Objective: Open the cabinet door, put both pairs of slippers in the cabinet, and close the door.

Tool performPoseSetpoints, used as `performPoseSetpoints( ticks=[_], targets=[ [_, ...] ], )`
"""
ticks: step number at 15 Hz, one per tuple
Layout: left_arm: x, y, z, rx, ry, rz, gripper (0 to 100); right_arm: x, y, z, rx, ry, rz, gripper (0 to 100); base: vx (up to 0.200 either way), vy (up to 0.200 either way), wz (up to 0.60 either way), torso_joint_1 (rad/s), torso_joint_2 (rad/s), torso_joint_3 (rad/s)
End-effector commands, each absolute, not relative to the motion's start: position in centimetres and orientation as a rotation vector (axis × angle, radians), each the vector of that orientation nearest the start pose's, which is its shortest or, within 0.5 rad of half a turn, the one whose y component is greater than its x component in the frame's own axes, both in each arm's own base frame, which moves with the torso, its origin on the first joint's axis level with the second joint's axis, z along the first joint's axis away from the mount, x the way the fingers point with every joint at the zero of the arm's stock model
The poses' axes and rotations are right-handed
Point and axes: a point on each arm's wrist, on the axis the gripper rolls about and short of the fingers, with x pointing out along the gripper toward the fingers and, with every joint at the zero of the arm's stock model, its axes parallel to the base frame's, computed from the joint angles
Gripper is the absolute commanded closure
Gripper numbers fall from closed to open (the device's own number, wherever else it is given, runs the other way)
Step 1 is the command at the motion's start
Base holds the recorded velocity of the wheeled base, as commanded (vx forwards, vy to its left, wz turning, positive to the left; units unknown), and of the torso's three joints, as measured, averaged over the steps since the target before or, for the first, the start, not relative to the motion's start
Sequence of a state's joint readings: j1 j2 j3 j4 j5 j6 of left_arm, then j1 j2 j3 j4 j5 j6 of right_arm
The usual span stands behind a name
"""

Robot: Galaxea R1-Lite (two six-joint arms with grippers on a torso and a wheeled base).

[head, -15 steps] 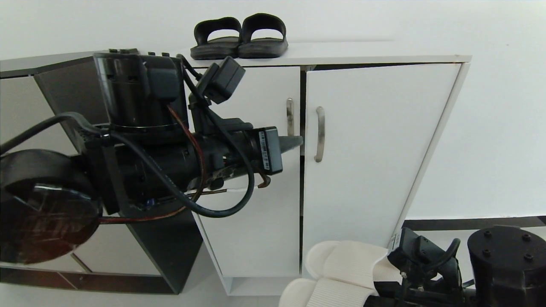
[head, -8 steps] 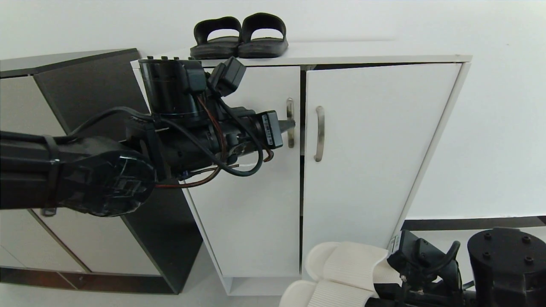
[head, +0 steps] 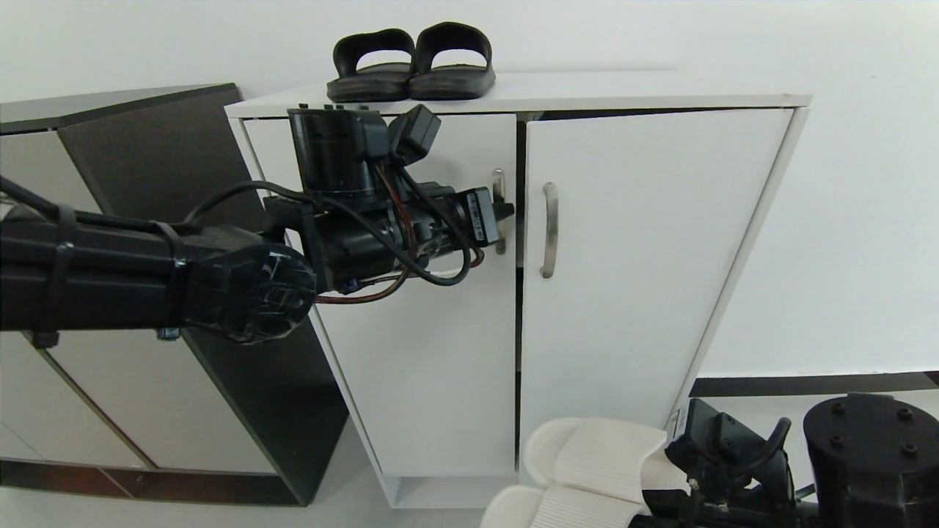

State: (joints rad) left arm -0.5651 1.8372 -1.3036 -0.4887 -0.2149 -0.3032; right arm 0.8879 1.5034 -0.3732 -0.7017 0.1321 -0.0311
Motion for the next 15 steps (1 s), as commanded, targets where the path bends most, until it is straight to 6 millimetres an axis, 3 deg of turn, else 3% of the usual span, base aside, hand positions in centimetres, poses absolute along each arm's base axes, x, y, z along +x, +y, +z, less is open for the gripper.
performPoseSetpoints(
  ticks=[1,10,12,14,15],
  targets=[
    [31.4,-20.7,25.8,-0.279,0.168,-0.771,100,13.4,16.9,13.1,-0.195,0.401,1.011,100,0.0,0.0,0.0,0.0,0.0,0.0],
    [31.2,-21.7,26.2,-0.28,0.156,-0.797,100,13.0,17.0,12.8,-0.203,0.412,1.027,100,0.0,0.0,0.0,0.0,0.0,0.0],
    [30.8,-22.1,26.3,-0.286,0.158,-0.81,100,12.5,17.0,12.6,-0.211,0.421,1.044,100,-0.2,0.0,0.0,0.007,0.0,0.002],
    [27.6,-23.3,27.7,-0.294,0.162,-0.888,100,11.1,16.7,12.4,-0.223,0.422,1.09,100,-0.2,0.0,0.0,0.012,0.0,0.0],
    [27.0,-23.5,27.8,-0.292,0.168,-0.903,100,10.6,16.7,12.4,-0.226,0.418,1.112,100,-0.2,0.0,0.0,0.002,0.0,-0.002]
  ],
)
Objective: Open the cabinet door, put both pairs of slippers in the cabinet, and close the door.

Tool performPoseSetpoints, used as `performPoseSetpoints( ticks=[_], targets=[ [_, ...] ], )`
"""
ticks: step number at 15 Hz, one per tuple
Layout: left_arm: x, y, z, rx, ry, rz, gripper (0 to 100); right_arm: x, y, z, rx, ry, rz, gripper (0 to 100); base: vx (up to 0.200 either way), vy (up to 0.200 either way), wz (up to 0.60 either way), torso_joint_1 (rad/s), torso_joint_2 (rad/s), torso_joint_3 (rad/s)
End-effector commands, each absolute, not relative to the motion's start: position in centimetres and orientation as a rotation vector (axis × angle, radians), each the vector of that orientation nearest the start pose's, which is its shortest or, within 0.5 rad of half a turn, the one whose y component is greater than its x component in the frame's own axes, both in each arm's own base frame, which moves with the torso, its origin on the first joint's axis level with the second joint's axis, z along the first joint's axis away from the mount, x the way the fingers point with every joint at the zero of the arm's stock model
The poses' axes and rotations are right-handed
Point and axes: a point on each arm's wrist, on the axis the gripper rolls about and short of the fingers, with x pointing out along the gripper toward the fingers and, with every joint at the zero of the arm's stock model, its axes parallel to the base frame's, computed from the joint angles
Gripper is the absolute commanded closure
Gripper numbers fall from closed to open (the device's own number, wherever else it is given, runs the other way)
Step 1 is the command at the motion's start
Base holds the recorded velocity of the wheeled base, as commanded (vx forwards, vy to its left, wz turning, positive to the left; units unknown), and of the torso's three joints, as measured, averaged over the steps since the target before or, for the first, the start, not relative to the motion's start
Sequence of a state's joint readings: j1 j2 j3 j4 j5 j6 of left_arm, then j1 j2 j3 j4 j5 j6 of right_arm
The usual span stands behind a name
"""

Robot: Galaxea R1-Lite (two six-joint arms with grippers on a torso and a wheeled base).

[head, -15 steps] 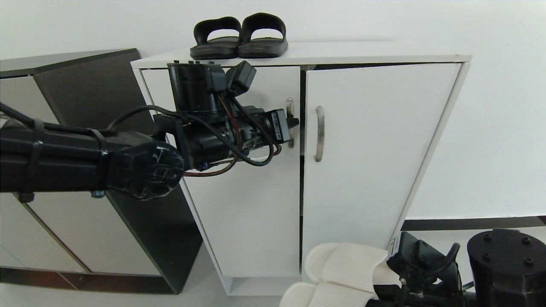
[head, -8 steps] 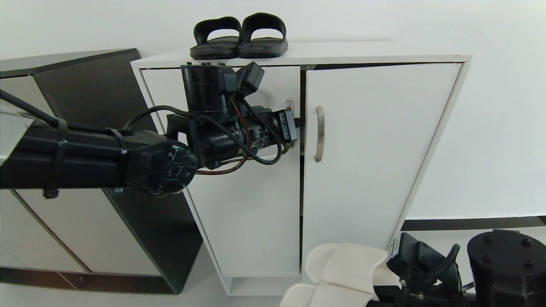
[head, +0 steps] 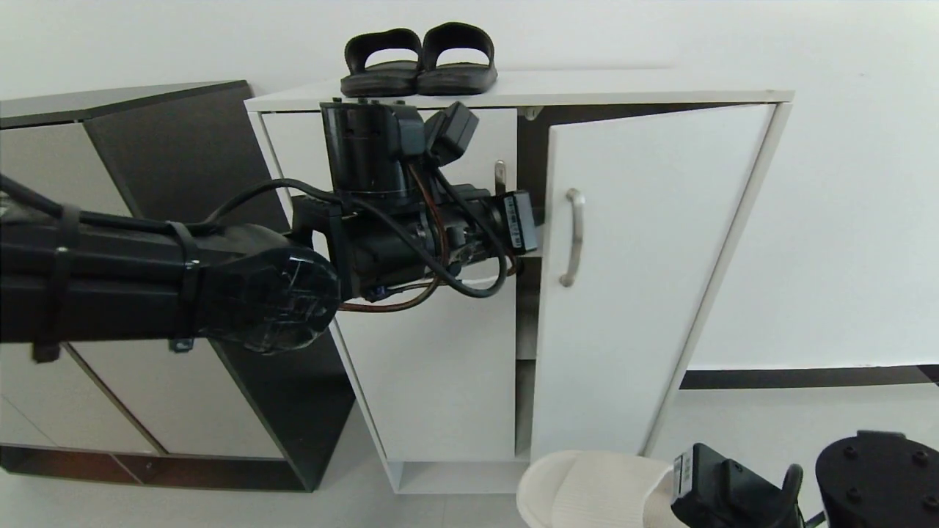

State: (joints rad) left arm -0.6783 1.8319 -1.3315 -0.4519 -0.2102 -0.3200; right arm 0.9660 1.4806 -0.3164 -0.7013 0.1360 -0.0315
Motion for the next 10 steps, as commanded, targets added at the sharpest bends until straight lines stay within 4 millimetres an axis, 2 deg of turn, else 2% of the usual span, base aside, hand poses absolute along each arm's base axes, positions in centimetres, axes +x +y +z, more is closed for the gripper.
performPoseSetpoints(
  ticks=[1,2,4,6,7,8,9,10],
  targets=[
    [25.6,-24.1,28.1,-0.29,0.175,-0.939,100,9.1,16.4,12.4,-0.234,0.408,1.171,100,-0.2,0.0,0.0,-0.002,0.0,0.002],
    [25.0,-24.5,28.0,-0.286,0.182,-0.959,100,8.5,16.2,12.5,-0.236,0.397,1.197,100,-0.2,0.0,0.0,0.002,0.0,0.007],
    [24.9,-24.6,28.0,-0.283,0.178,-0.951,100,8.5,16.4,12.6,-0.235,0.396,1.196,100,-0.2,0.0,0.0,0.002,0.0,0.002],
    [25.5,-23.8,28.0,-0.282,0.167,-0.896,100,10.1,17.2,12.8,-0.208,0.406,1.131,100,-0.2,0.0,0.0,-0.002,0.0,0.0],
    [25.5,-22.6,28.5,-0.271,0.136,-0.842,100,11.6,17.5,12.9,-0.199,0.411,1.062,100,0.0,0.0,0.0,0.0,0.0,0.0],
    [25.0,-20.4,28.8,-0.231,0.102,-0.754,100,14.0,18.0,12.8,-0.195,0.413,0.92,100,0.0,0.0,0.0,0.0,0.0,0.0],
    [24.4,-19.2,28.8,-0.212,0.093,-0.703,100,15.0,18.3,12.7,-0.18,0.42,0.849,100,0.0,0.0,0.0,0.0,0.0,0.0],
    [22.6,-16.6,28.7,-0.195,0.082,-0.571,100,16.9,19.3,13.6,-0.081,0.399,0.74,100,0.0,0.0,0.0,0.0,0.0,0.0]
  ],
)
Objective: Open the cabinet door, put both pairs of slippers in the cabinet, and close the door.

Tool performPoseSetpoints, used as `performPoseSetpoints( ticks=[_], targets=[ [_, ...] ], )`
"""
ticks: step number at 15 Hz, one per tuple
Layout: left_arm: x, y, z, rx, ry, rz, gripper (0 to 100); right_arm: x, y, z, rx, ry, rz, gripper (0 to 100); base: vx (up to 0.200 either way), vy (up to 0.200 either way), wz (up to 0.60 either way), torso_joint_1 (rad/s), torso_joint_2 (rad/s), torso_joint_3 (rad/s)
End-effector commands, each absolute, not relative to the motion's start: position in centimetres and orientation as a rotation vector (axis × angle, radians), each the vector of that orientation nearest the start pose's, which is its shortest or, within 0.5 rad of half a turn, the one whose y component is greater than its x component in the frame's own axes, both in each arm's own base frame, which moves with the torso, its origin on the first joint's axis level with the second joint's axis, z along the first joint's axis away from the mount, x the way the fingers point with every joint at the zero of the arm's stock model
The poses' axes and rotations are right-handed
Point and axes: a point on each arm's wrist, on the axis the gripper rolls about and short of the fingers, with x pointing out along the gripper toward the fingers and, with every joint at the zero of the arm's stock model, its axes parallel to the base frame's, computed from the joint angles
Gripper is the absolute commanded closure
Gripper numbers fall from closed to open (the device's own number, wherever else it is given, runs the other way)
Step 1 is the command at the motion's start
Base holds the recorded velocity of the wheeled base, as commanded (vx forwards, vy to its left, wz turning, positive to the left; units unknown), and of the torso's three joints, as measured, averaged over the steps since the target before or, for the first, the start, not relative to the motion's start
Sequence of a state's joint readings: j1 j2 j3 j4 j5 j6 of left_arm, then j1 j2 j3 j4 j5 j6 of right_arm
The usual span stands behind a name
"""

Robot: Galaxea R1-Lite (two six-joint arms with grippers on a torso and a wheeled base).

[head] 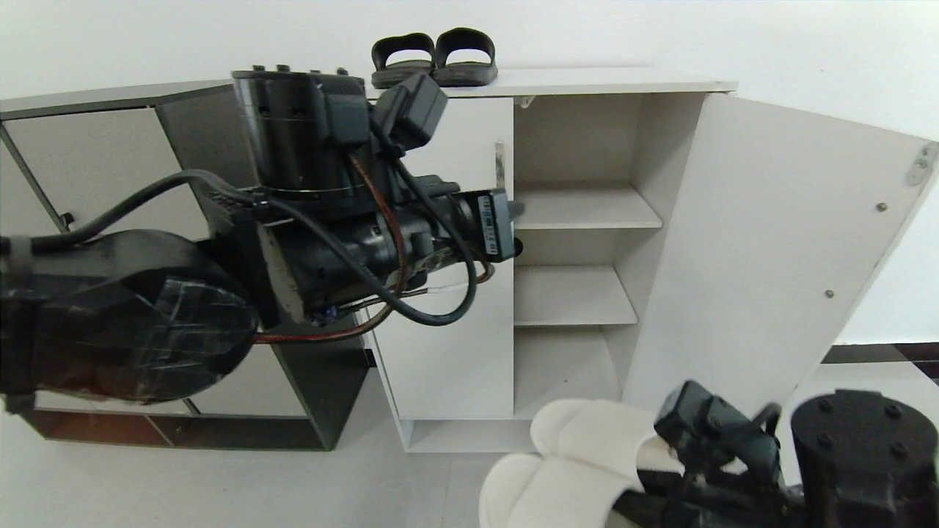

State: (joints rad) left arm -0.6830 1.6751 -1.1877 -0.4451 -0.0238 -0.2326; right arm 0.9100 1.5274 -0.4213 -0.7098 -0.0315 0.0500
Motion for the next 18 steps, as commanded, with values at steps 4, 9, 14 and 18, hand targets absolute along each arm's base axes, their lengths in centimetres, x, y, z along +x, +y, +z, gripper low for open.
performPoseSetpoints(
  ticks=[4,9,14,18],
  targets=[
    [15.0,-8.0,26.8,-0.17,0.071,-0.234,100,20.8,21.1,13.7,0.01,0.369,0.456,100,0.0,0.0,0.0,0.0,0.0,0.0],
    [4.1,-0.1,20.1,-0.128,0.018,0.174,100,21.3,21.4,12.6,-0.017,0.383,0.395,100,0.0,0.0,0.0,0.0,0.0,0.0],
    [-0.9,0.9,11.8,-0.082,-0.058,0.382,100,21.1,21.4,12.6,-0.019,0.382,0.399,100,0.0,0.0,0.0,0.0,0.0,0.0],
    [-2.3,0.3,8.0,-0.028,-0.049,0.127,100,20.7,21.4,13.0,-0.023,0.363,0.413,100,0.0,0.0,0.0,0.0,0.0,0.0]
  ],
)
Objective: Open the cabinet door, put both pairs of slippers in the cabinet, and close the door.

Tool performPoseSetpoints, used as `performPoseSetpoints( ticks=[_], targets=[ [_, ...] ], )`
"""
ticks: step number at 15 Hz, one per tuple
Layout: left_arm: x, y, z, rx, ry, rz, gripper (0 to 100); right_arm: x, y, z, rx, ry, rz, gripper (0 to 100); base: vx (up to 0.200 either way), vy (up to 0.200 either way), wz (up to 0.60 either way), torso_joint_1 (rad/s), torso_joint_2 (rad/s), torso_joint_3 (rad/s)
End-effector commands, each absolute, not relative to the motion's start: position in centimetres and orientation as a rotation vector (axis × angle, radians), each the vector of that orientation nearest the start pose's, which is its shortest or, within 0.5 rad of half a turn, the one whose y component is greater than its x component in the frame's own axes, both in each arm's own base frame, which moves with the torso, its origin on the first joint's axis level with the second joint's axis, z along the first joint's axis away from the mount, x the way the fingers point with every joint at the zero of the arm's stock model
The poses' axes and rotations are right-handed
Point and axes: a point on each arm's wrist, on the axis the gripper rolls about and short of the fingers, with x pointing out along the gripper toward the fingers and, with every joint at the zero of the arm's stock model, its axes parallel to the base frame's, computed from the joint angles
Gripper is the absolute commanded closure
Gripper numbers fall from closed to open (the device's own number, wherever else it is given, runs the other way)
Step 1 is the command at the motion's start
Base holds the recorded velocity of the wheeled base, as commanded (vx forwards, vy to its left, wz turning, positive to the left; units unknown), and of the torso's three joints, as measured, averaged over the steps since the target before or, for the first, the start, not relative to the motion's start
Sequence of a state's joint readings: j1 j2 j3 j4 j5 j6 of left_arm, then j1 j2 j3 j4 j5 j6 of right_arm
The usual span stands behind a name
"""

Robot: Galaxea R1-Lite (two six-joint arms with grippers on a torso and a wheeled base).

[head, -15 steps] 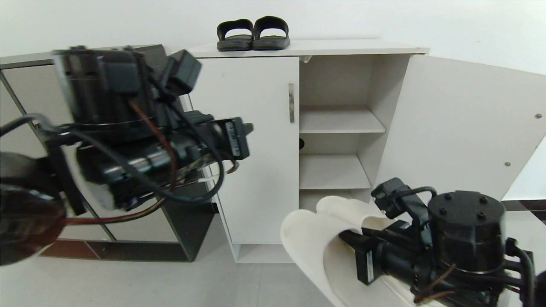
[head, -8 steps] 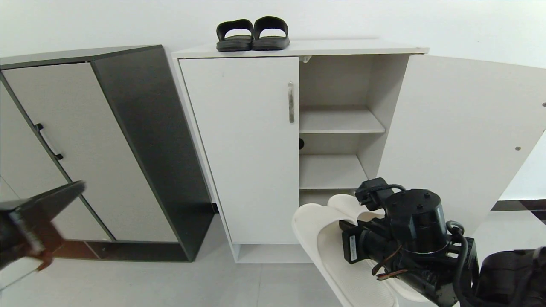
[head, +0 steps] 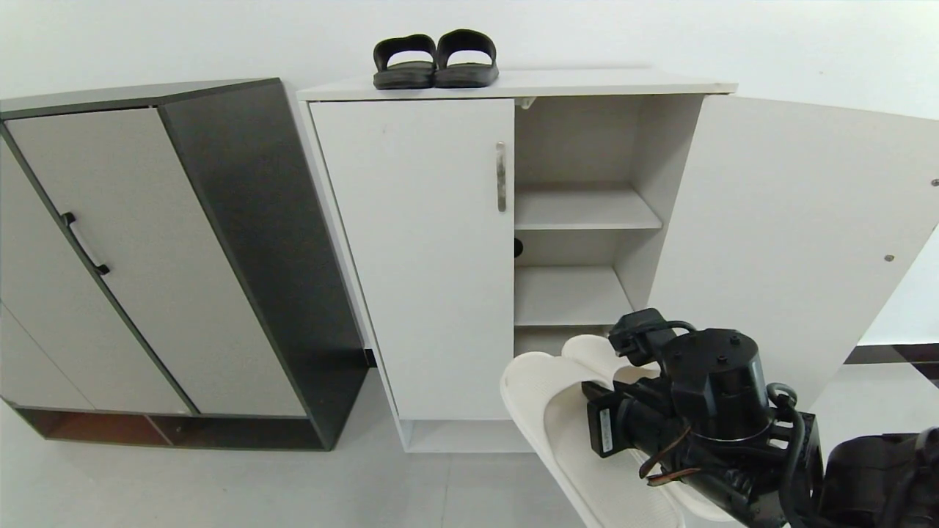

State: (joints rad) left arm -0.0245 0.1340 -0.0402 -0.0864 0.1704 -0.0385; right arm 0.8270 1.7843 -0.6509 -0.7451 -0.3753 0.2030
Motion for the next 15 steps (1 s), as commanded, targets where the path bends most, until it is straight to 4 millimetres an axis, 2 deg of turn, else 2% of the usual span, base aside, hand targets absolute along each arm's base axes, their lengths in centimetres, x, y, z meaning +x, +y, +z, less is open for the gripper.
performPoseSetpoints(
  ticks=[1,3,6,11,15],
  targets=[
    [-2.3,0.2,7.8,-0.022,-0.022,0.064,100,20.6,21.4,13.0,-0.018,0.356,0.419,100,0.0,0.0,0.0,0.0,0.0,0.0],
    [-2.3,-0.1,7.5,0.028,-0.001,-0.058,100,20.4,21.9,13.1,0.0,0.315,0.442,100,0.0,0.0,0.0,0.0,0.0,0.0],
    [-2.3,-0.1,7.5,0.02,0.001,-0.057,100,20.8,22.2,12.7,-0.012,0.305,0.441,100,0.0,0.0,0.0,0.0,0.0,0.0],
    [-2.3,-0.1,7.5,0.017,0.001,-0.057,100,24.2,23.7,11.3,0.012,0.238,0.263,100,0.0,0.0,0.0,0.0,0.0,0.0],
    [-2.3,-0.1,7.5,0.017,0.001,-0.055,100,26.3,24.7,10.5,0.01,0.215,0.149,100,0.0,-0.2,0.0,0.001,0.0,0.004]
  ],
)
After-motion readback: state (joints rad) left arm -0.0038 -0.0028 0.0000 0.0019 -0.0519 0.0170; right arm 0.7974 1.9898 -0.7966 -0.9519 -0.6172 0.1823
